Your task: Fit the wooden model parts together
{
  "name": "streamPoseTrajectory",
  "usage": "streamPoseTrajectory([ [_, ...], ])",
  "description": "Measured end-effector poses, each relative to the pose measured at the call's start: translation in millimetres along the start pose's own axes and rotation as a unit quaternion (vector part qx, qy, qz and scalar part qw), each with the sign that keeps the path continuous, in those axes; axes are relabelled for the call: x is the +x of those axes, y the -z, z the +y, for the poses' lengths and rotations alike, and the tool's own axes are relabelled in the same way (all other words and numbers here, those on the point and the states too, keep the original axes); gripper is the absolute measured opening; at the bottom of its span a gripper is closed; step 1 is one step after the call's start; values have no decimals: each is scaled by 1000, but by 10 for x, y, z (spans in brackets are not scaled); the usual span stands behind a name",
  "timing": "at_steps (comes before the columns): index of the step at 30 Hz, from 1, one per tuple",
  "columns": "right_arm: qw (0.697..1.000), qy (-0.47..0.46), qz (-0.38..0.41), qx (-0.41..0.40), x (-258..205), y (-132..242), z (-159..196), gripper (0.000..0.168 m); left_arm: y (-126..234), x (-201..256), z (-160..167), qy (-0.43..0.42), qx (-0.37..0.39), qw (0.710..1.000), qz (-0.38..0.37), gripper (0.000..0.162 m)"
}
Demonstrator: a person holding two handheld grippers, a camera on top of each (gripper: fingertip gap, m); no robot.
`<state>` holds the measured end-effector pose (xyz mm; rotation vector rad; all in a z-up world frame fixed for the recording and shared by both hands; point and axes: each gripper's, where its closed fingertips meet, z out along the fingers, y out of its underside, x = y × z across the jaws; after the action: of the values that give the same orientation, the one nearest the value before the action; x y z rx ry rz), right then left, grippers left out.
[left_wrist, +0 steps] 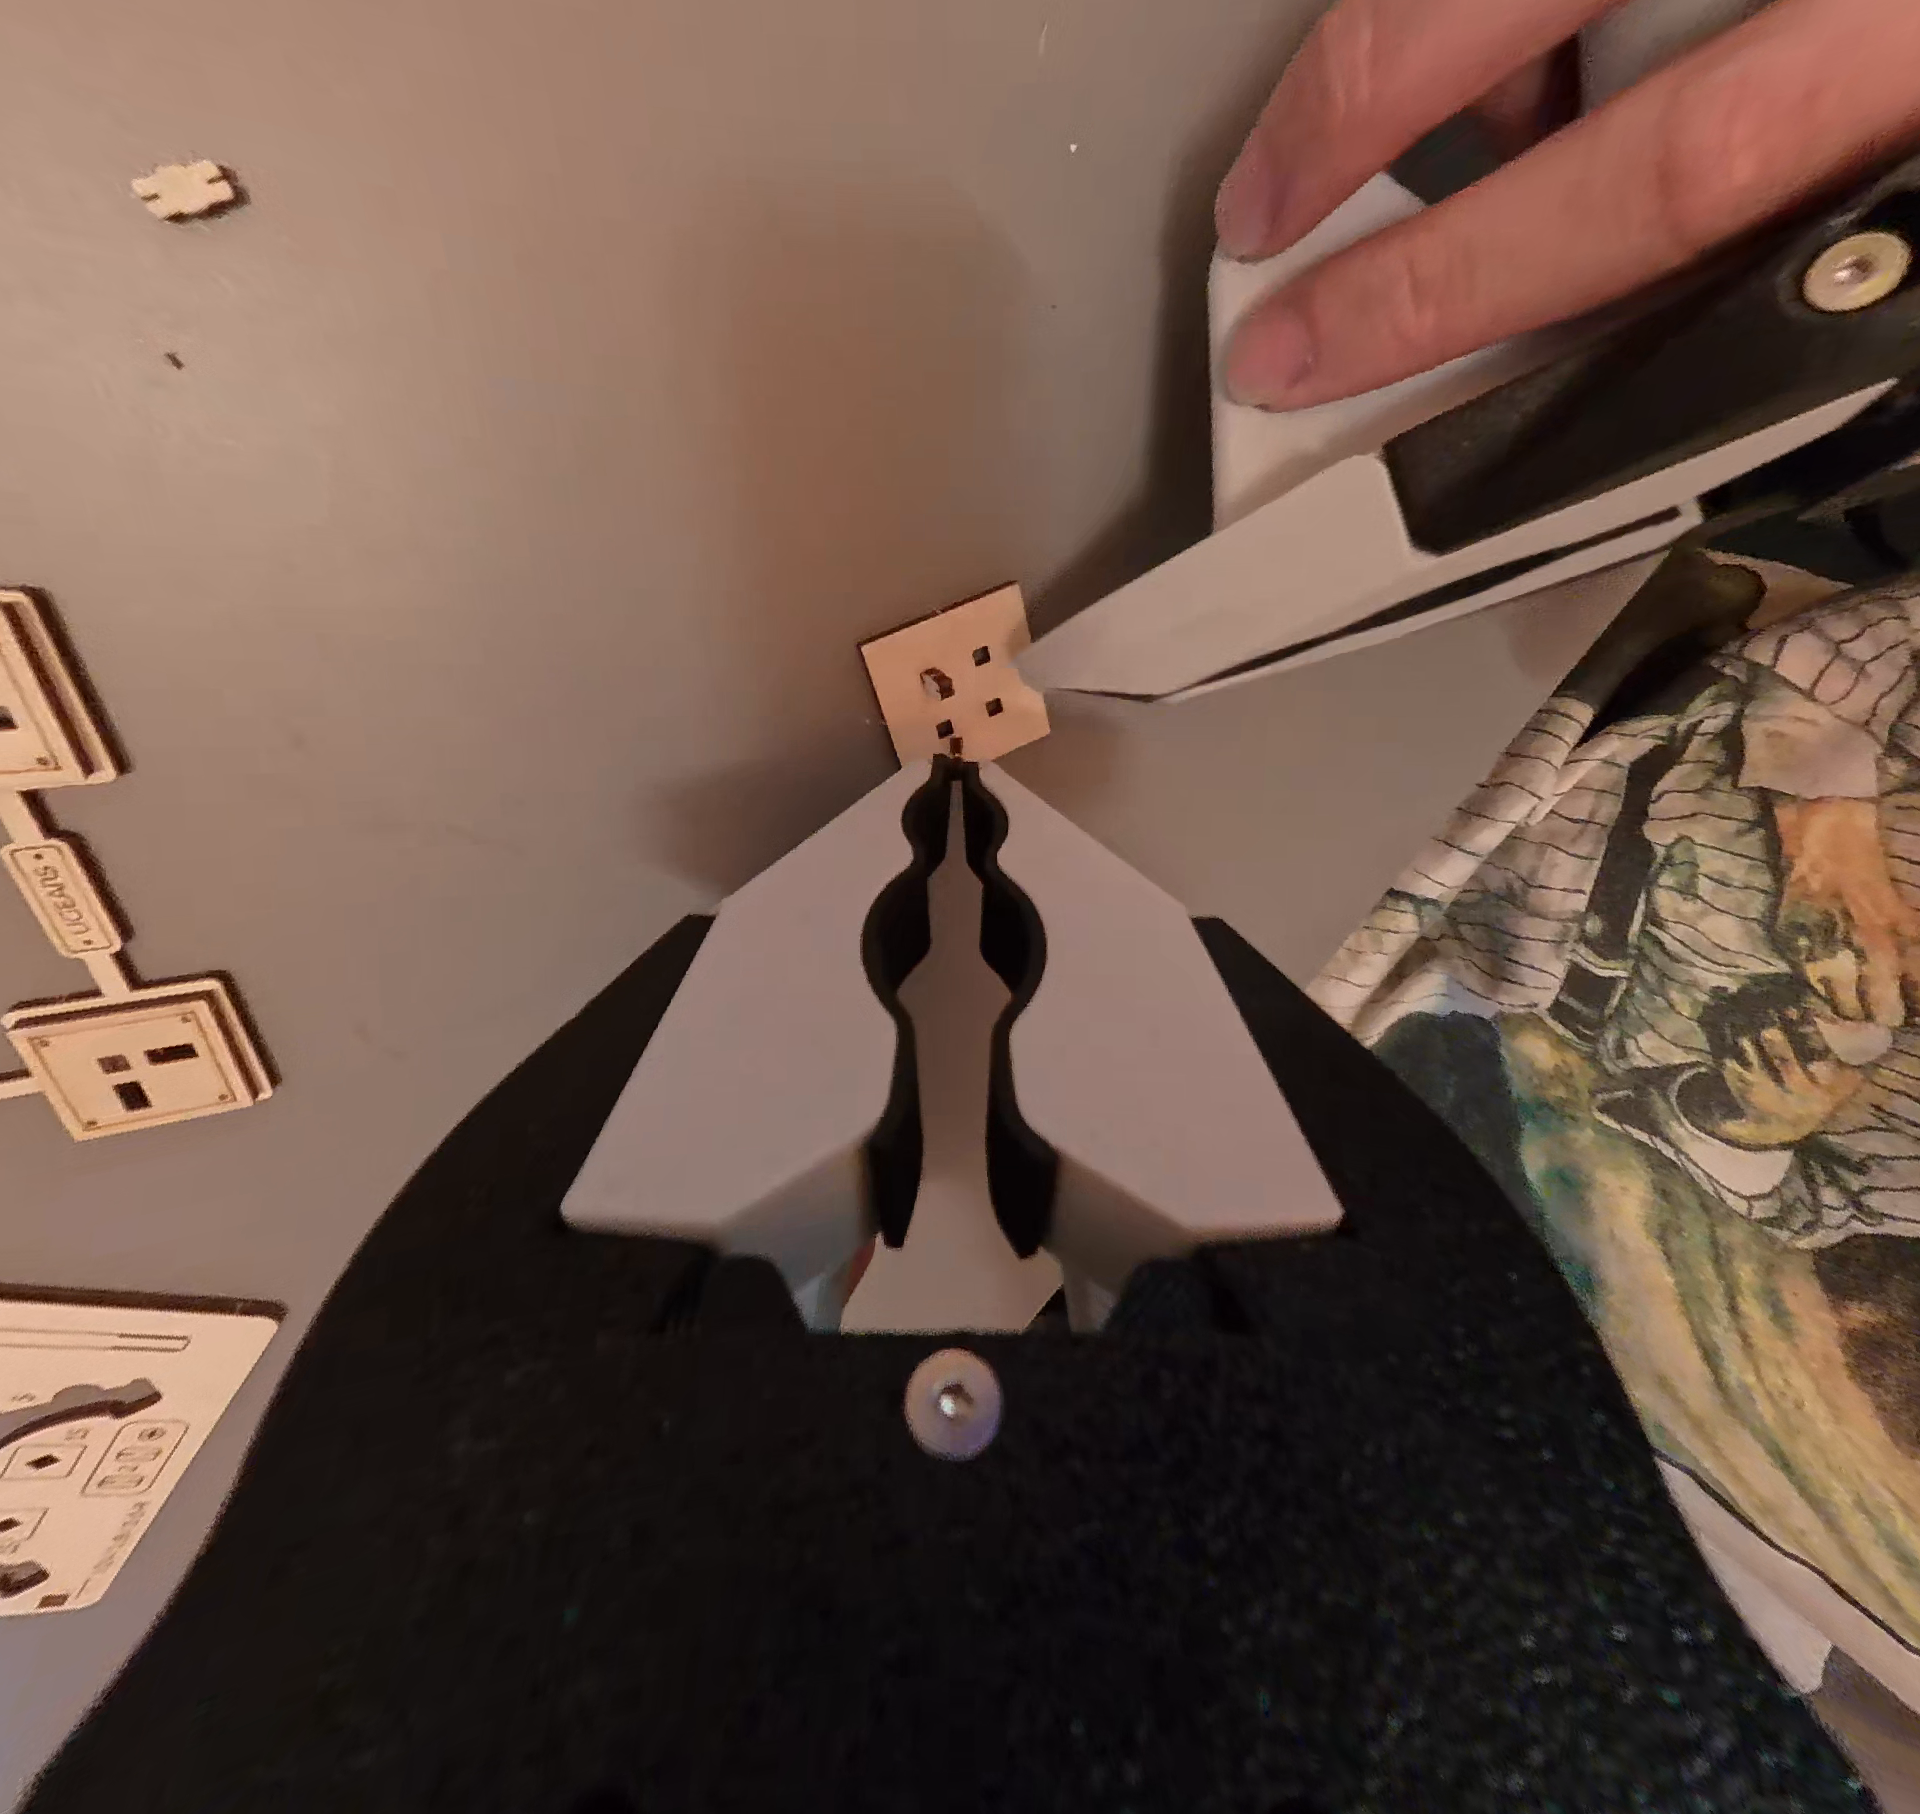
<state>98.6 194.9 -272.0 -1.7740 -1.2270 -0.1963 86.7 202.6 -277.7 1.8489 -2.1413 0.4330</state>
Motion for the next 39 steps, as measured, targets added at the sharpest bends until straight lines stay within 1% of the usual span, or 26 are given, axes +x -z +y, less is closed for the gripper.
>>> streamPoseTrajectory([
  [3, 1000, 10, -7, -17, -45, -33, 57, 0, -6, -5, 9, -2, -6, 1000, -1, 0],
  [10, 1000, 14, -7, -20, -68, -54, 16, 0, 4, -26, 15, -6, -26, 1000, -5, 0],
  [25, 1000, 16, 2, -20, -70, -67, -6, 0, 19, -65, 4, -36, -111, 991, -59, 0],
  [39, 1000, 11, 4, -20, -69, -67, -11, 0, 19, -66, -14, -35, -130, 988, -80, 0],
])
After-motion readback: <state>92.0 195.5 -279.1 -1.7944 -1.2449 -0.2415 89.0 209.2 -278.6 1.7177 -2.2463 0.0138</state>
